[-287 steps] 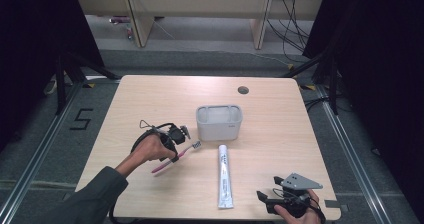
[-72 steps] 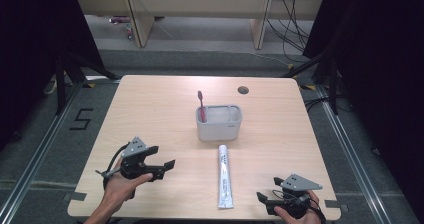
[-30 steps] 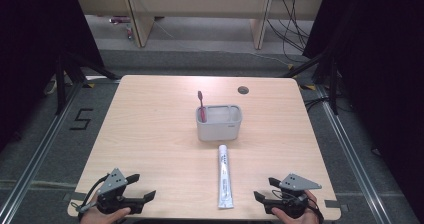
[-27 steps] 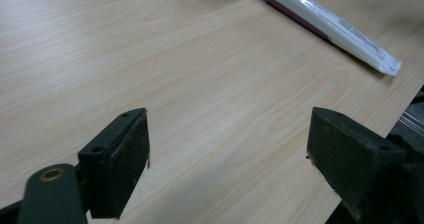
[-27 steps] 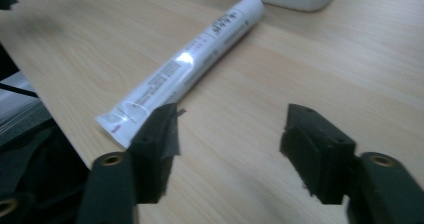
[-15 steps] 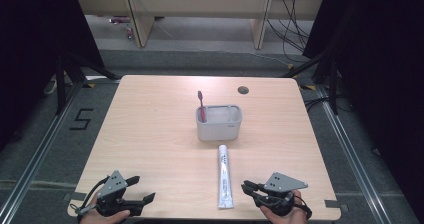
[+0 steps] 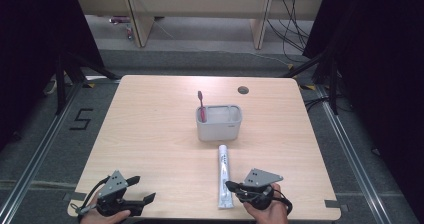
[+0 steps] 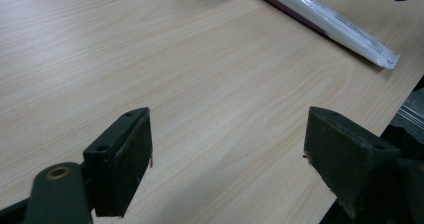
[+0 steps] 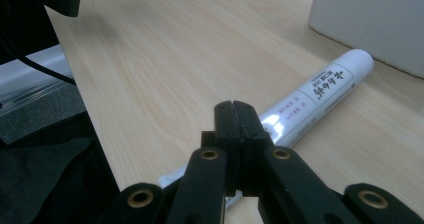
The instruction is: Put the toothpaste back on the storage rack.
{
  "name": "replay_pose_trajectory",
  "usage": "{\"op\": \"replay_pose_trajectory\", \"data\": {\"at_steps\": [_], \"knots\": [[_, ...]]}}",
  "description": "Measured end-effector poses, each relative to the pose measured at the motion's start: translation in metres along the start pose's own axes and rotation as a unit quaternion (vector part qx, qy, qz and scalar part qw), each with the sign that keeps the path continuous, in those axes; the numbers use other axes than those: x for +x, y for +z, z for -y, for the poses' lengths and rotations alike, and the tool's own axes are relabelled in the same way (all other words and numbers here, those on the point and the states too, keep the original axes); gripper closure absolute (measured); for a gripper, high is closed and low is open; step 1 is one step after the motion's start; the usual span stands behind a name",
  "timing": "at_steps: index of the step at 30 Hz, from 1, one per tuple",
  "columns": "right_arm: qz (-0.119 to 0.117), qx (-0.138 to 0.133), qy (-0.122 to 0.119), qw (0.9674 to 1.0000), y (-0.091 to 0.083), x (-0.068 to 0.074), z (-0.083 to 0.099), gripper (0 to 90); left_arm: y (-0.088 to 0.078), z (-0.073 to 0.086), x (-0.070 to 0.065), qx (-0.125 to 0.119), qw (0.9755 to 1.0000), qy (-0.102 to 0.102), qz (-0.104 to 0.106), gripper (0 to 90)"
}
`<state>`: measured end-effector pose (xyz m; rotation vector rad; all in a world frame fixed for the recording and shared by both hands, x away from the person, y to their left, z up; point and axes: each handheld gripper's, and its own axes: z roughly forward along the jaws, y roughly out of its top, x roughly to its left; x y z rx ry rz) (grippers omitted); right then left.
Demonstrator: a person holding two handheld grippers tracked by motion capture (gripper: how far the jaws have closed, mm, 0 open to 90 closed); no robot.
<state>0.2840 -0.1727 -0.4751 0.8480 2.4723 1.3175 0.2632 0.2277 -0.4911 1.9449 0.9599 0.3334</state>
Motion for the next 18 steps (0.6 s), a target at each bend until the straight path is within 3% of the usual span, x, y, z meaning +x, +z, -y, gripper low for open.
{"op": "replay_pose_trajectory", "data": {"at_steps": [8, 18], "knots": [[-0.001, 0.01, 0.0, 0.9999, 0.017, -0.002, -0.007, 90.0, 0.0, 0.001, 0.0, -0.002, 1.0, -0.002, 0.001, 18.9], [-0.021, 0.034, -0.013, 0.9991, 0.038, 0.002, -0.013, 90.0, 0.001, 0.001, 0.0, -0.001, 1.0, -0.001, 0.0, 18.9]]}}
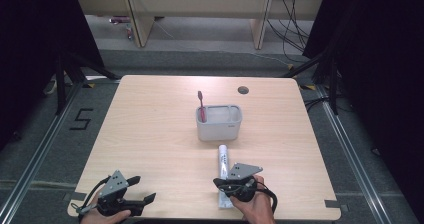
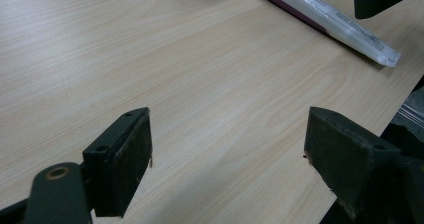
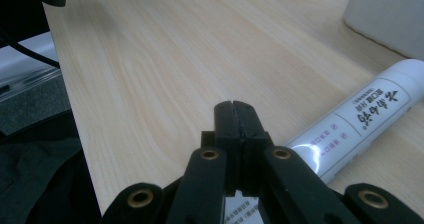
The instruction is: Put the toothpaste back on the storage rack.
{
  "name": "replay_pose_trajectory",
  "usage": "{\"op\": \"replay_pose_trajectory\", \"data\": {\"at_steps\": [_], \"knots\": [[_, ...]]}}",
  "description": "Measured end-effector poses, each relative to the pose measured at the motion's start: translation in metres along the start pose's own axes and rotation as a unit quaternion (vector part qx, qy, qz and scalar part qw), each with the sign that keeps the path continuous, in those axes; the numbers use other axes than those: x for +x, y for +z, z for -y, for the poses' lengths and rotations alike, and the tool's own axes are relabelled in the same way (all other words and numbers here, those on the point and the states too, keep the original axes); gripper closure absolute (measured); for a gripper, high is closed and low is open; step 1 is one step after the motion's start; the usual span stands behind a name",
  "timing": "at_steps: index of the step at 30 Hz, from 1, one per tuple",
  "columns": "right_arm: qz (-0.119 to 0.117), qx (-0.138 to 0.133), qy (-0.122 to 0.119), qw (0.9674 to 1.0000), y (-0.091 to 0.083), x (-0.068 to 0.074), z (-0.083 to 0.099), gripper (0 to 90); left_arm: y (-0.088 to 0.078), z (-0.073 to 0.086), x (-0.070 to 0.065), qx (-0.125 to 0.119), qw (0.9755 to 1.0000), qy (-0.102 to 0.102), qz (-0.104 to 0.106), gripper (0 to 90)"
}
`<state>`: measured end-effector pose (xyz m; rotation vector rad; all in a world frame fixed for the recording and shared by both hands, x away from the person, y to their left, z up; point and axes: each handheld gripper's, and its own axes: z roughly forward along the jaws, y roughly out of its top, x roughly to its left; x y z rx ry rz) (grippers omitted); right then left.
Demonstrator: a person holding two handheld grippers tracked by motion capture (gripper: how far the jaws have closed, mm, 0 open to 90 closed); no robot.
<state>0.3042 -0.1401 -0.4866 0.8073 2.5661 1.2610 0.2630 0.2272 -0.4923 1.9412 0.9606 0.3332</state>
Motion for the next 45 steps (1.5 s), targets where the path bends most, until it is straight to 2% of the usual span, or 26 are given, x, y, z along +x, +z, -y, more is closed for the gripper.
{"op": "replay_pose_trajectory", "data": {"at_steps": [2, 5, 8, 9, 10, 12, 16, 18, 19, 21, 23, 24, 27, 28, 31, 32, 33, 37, 38, 39, 41, 42, 43, 44, 45], "knots": [[0.001, 0.006, -0.005, 1.0, 0.001, 0.0, 0.0, 90.0, 0.0, 0.0, 0.001, 0.001, 1.0, 0.0, 0.002, 18.8], [0.0, 0.018, 0.009, 0.9998, 0.002, 0.001, 0.001, 90.0, 0.0, 0.0, 0.0, 0.001, 1.0, 0.0, 0.0, 18.8], [0.002, 0.023, -0.011, 0.9997, 0.005, 0.0, 0.003, 90.0, 0.0, 0.0, 0.0, 0.002, 1.0, 0.0, -0.001, 18.9], [0.002, 0.031, 0.005, 0.9995, 0.005, 0.003, 0.004, 90.0, 0.0, 0.0, -0.001, 0.003, 1.0, 0.001, -0.001, 18.9], [0.002, 0.03, -0.009, 0.9995, 0.006, 0.001, 0.004, 90.0, 0.001, 0.0, 0.0, -0.002, 1.0, 0.001, 0.003, 18.9], [-0.001, 0.038, -0.008, 0.9992, 0.006, 0.0, 0.004, 90.0, 0.0, 0.0, -0.001, -0.002, 1.0, 0.001, -0.001, 18.9], [0.016, 0.053, -0.006, 0.9984, 0.003, -0.001, 0.007, 90.0, -0.001, 0.0, 0.0, 0.007, 1.0, 0.004, 0.003, 18.9], [0.012, 0.048, -0.011, 0.9987, 0.003, -0.003, 0.008, 90.0, -0.001, 0.0, -0.001, 0.005, 1.0, 0.004, 0.001, 18.9], [0.016, 0.054, -0.007, 0.9984, 0.001, -0.004, 0.008, 90.0, -0.001, 0.0, -0.001, 0.006, 1.0, 0.004, 0.001, 18.9], [0.02, 0.045, -0.011, 0.9987, 0.001, -0.005, 0.009, 90.0, 0.0, 0.0, -0.001, 0.006, 1.0, 0.003, 0.002, 18.9], [0.018, 0.055, -0.012, 0.9982, 0.0, -0.006, 0.008, 90.0, 0.0, 0.0, -0.001, 0.006, 1.0, 0.004, 0.001, 18.9], [0.024, 0.047, -0.014, 0.9985, -0.001, -0.007, 0.009, 90.0, 0.0, 0.0, -0.001, 0.007, 1.0, 0.005, 0.001, 18.9], [0.017, 0.053, 0.0, 0.9984, -0.002, -0.004, 0.009, 90.0, 0.0, 0.0, -0.002, 0.008, 1.0, 0.004, 0.001, 18.9], [0.018, 0.046, -0.01, 0.9987, 0.001, -0.004, 0.009, 90.0, 0.0, 0.0, -0.002, 0.008, 1.0, 0.003, 0.001, 18.9], [0.008, 0.056, -0.018, 0.9982, 0.006, -0.001, 0.007, 90.0, 0.001, 0.0, -0.003, 0.01, 0.9999, 0.005, 0.001, 18.9], [0.009, 0.062, -0.017, 0.9979, 0.007, 0.0, 0.006, 90.0, 0.001, 0.0, -0.001, 0.02, 0.9997, 0.016, -0.001, 18.9], [0.01, 0.06, -0.016, 0.998, 0.008, 0.0, 0.007, 90.0, 0.001, 0.0, -0.003, 0.011, 0.9999, 0.005, 0.004, 18.9], [0.013, 0.056, -0.009, 0.9983, 0.006, -0.001, 0.008, 90.0, 0.001, 0.0, -0.003, 0.01, 0.9999, 0.005, 0.002, 18.9], [0.014, 0.064, -0.013, 0.9978, 0.004, -0.002, 0.008, 90.0, 0.001, 0.0, -0.003, 0.014, 0.9999, 0.004, -0.002, 18.9], [0.011, 0.066, -0.005, 0.9977, 0.004, -0.001, 0.008, 90.0, 0.001, 0.0, -0.003, 0.013, 0.9999, 0.004, -0.002, 18.9], [0.02, 0.061, -0.012, 0.9979, 0.003, -0.004, 0.009, 90.0, 0.001, 0.0, -0.003, 0.01, 0.9999, 0.004, 0.003, 18.9], [0.018, 0.069, -0.018, 0.9973, 0.002, -0.005, 0.01, 90.0, 0.001, 0.0, -0.002, 0.012, 0.9999, 0.006, 0.003, 18.9], [0.022, 0.075, -0.005, 0.9969, 0.001, -0.005, 0.01, 90.0, 0.001, 0.0, -0.002, 0.01, 0.9999, 0.004, 0.004, 18.9], [0.031, 0.064, -0.009, 0.9974, 0.001, -0.006, 0.011, 90.0, 0.001, 0.0, -0.002, 0.01, 0.9999, 0.002, 0.003, 18.9], [0.033, 0.066, -0.011, 0.9972, 0.0, -0.007, 0.012, 90.0, 0.001, 0.0, -0.002, 0.009, 0.9999, 0.003, 0.004, 18.9]]}}
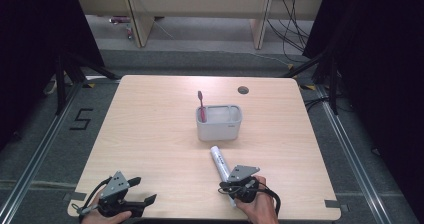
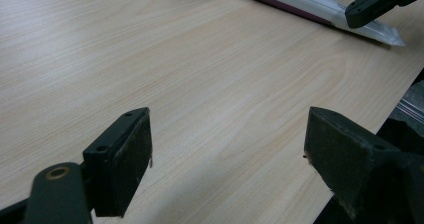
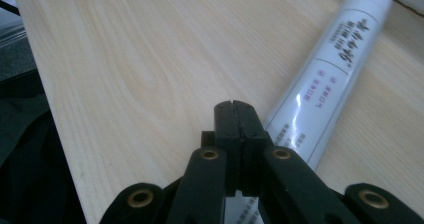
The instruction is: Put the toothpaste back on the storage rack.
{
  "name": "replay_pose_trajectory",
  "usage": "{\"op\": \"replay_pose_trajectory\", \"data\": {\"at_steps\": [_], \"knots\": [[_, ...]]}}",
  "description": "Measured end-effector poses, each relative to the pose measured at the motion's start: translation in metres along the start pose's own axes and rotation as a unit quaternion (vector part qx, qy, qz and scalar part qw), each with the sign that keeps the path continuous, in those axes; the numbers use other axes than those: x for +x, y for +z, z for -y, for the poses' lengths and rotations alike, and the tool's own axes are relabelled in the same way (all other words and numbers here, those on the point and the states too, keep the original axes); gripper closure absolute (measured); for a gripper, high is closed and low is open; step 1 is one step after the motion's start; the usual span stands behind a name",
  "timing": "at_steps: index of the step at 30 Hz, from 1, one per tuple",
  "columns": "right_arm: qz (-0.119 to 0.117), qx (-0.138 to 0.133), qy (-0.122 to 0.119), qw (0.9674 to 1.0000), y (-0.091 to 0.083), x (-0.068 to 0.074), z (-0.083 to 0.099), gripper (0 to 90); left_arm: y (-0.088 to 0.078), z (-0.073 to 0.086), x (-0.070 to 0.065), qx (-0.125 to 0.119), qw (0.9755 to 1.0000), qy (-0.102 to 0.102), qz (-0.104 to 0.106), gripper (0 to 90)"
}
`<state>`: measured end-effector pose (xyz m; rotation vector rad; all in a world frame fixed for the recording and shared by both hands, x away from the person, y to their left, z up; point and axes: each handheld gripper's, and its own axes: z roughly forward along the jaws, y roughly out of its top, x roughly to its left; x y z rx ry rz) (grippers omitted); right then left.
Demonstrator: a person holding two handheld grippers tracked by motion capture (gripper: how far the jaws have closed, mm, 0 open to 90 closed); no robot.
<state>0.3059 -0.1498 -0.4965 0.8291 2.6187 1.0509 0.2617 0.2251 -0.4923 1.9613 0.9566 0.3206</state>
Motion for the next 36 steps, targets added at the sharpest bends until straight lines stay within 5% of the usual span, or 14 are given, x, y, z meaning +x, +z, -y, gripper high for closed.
{"op": "replay_pose_trajectory", "data": {"at_steps": [5, 6, 11, 36], "knots": [[0.005, 0.007, 0.001, 1.0, -0.003, -0.007, 0.002, 90.0, 0.0, 0.0, 0.0, 0.0, 1.0, 0.001, -0.001, 18.9], [0.013, 0.004, 0.007, 0.9999, -0.004, -0.007, 0.003, 90.0, 0.0, 0.0, 0.002, 0.01, 0.9998, 0.014, -0.006, 18.9], [0.02, 0.005, 0.017, 0.9996, -0.007, -0.013, 0.005, 90.0, 0.001, 0.0, -0.001, 0.003, 1.0, 0.002, 0.001, 18.9], [0.068, 0.012, 0.053, 0.9962, -0.013, -0.061, 0.008, 90.0, 0.003, 0.001, -0.001, 0.009, 0.9999, 0.004, 0.005, 19.0]]}}
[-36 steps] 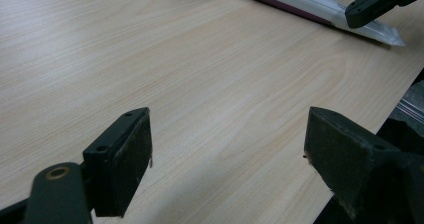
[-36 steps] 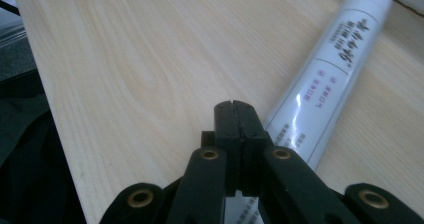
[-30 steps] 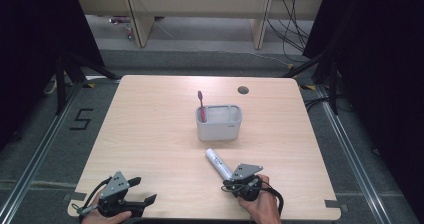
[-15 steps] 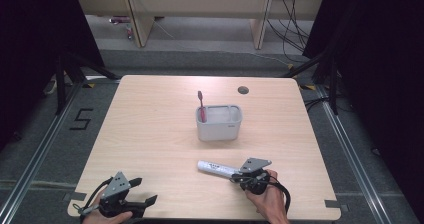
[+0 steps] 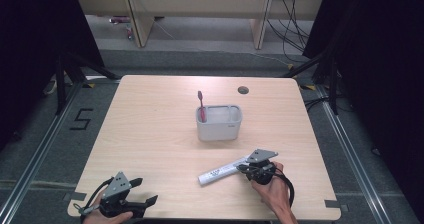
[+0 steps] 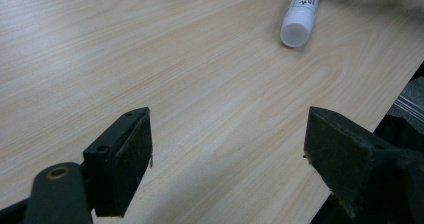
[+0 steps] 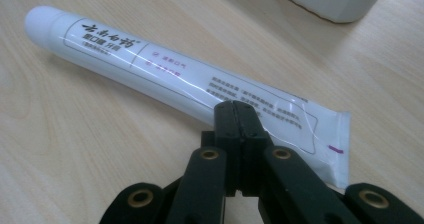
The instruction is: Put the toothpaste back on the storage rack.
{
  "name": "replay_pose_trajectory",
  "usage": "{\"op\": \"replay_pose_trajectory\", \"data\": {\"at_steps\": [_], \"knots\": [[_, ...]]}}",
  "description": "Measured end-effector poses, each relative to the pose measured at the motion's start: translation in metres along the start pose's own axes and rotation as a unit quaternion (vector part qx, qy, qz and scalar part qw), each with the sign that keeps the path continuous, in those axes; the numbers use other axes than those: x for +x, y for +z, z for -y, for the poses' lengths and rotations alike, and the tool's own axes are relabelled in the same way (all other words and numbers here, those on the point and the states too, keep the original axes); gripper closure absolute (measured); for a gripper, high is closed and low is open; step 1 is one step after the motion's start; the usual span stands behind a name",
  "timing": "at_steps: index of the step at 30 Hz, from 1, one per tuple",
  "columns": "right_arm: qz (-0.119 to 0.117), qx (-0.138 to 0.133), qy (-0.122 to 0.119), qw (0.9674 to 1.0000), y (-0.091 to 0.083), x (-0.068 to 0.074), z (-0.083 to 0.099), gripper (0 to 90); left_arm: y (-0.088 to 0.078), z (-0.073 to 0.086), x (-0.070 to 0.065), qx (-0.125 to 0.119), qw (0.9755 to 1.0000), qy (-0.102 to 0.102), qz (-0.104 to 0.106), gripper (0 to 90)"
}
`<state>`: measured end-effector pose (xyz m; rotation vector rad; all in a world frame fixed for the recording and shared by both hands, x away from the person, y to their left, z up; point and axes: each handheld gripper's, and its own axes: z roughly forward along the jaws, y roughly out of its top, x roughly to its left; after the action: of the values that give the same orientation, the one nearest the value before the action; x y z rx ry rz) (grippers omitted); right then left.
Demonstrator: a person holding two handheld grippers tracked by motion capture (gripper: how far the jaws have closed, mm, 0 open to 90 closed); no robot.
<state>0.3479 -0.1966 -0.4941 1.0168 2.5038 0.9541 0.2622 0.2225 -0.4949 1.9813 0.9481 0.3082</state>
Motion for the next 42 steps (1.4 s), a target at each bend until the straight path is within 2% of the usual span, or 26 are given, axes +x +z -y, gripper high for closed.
{"op": "replay_pose_trajectory", "data": {"at_steps": [2, 7, 8, 9, 10, 13, 14, 16, 18, 20, 21, 22, 23, 24, 25, 26, 27, 30, 31, 32, 33, 36, 39, 40, 41, 42], "knots": [[0.006, -0.005, -0.01, 0.9999, 0.0, -0.003, -0.002, 90.0, 0.0, 0.0, -0.001, 0.001, 1.0, 0.0, -0.001, 19.0], [0.013, -0.005, -0.007, 0.9999, 0.005, -0.008, -0.006, 90.0, 0.001, 0.0, -0.001, 0.001, 1.0, 0.005, 0.002, 19.0], [0.012, 0.002, -0.005, 0.9999, 0.005, -0.008, -0.006, 90.0, 0.0, 0.0, 0.0, 0.003, 1.0, 0.006, 0.001, 19.0], [0.013, -0.01, -0.007, 0.9998, 0.009, -0.009, -0.006, 90.0, 0.001, 0.0, -0.001, 0.001, 1.0, 0.001, 0.0, 19.0], [0.009, 0.006, -0.003, 0.9999, 0.007, -0.01, -0.008, 90.0, 0.001, 0.0, -0.001, 0.001, 1.0, 0.0, -0.001, 19.0], [0.017, -0.009, -0.011, 0.9998, 0.011, -0.01, -0.011, 90.0, 0.001, 0.0, -0.001, 0.001, 1.0, 0.005, 0.002, 19.0], [0.019, -0.007, -0.004, 0.9998, 0.012, -0.01, -0.012, 90.0, 0.001, 0.0, -0.001, 0.0, 1.0, 0.004, 0.002, 19.1], [0.007, 0.0, -0.003, 1.0, 0.014, -0.01, -0.015, 90.0, 0.001, 0.0, -0.001, 0.002, 1.0, 0.005, 0.0, 19.1], [0.015, -0.006, -0.011, 0.9998, 0.018, -0.01, -0.017, 90.0, 0.001, 0.0, -0.001, 0.002, 1.0, 0.006, 0.0, 19.1], [0.008, 0.001, -0.005, 1.0, 0.02, -0.009, -0.02, 90.0, 0.001, 0.0, -0.001, -0.002, 1.0, 0.002, 0.001, 19.1], [0.01, -0.005, -0.018, 0.9998, 0.022, -0.01, -0.022, 90.0, 0.002, 0.0, -0.001, -0.001, 1.0, 0.002, 0.002, 19.1], [0.012, -0.003, -0.007, 0.9999, 0.023, -0.008, -0.023, 90.0, 0.002, 0.0, -0.001, 0.001, 1.0, 0.003, 0.0, 19.1], [0.012, -0.003, -0.007, 0.9999, 0.023, -0.008, -0.023, 90.0, 0.002, 0.0, -0.001, 0.001, 1.0, 0.003, 0.0, 19.1], [0.01, -0.005, -0.019, 0.9998, 0.025, -0.009, -0.028, 90.0, 0.001, 0.0, -0.001, 0.003, 1.0, 0.006, 0.003, 19.1], [0.009, 0.002, -0.01, 0.9999, 0.025, -0.007, -0.03, 90.0, 0.001, 0.0, -0.001, 0.0, 1.0, 0.004, 0.003, 19.1], [0.008, -0.008, -0.023, 0.9997, 0.028, -0.008, -0.031, 90.0, 0.001, 0.0, -0.001, 0.0, 1.0, 0.004, 0.003, 19.1], [0.014, -0.008, -0.02, 0.9997, 0.029, -0.006, -0.033, 90.0, 0.001, 0.0, -0.001, 0.001, 1.0, 0.003, 0.003, 19.1], [0.007, -0.003, -0.01, 0.9999, 0.032, -0.003, -0.036, 90.0, 0.0, 0.0, -0.001, 0.001, 1.0, 0.004, 0.002, 19.1], [0.007, -0.003, -0.01, 0.9999, 0.032, -0.003, -0.036, 90.0, 0.0, 0.0, -0.001, 0.001, 1.0, 0.004, 0.002, 19.1], [0.005, -0.006, -0.024, 0.9997, 0.035, -0.004, -0.037, 90.0, 0.001, -0.001, -0.001, 0.001, 1.0, 0.004, 0.003, 19.2], [0.003, -0.004, -0.015, 0.9999, 0.036, -0.002, -0.038, 89.9, 0.001, -0.001, -0.001, 0.001, 1.0, 0.004, 0.003, 19.1], [0.003, -0.002, -0.021, 0.9998, 0.037, 0.0, -0.04, 89.7, 0.0, -0.001, -0.001, 0.002, 1.0, 0.006, -0.001, 19.1], [0.001, -0.002, -0.017, 0.9999, 0.038, 0.002, -0.041, 89.1, 0.001, -0.001, -0.001, 0.0, 1.0, 0.006, 0.005, 19.1], [-0.007, 0.001, -0.028, 0.9996, 0.038, 0.001, -0.043, 88.0, 0.0, -0.001, -0.002, -0.001, 1.0, 0.005, 0.002, 19.1], [0.002, -0.004, -0.02, 0.9998, 0.037, 0.003, -0.044, 87.5, 0.0, -0.001, -0.001, -0.003, 1.0, 0.003, 0.004, 19.1], [-0.001, 0.002, -0.02, 0.9998, 0.034, 0.004, -0.045, 86.4, 0.0, -0.001, -0.002, -0.001, 1.0, 0.002, 0.001, 19.1]]}}
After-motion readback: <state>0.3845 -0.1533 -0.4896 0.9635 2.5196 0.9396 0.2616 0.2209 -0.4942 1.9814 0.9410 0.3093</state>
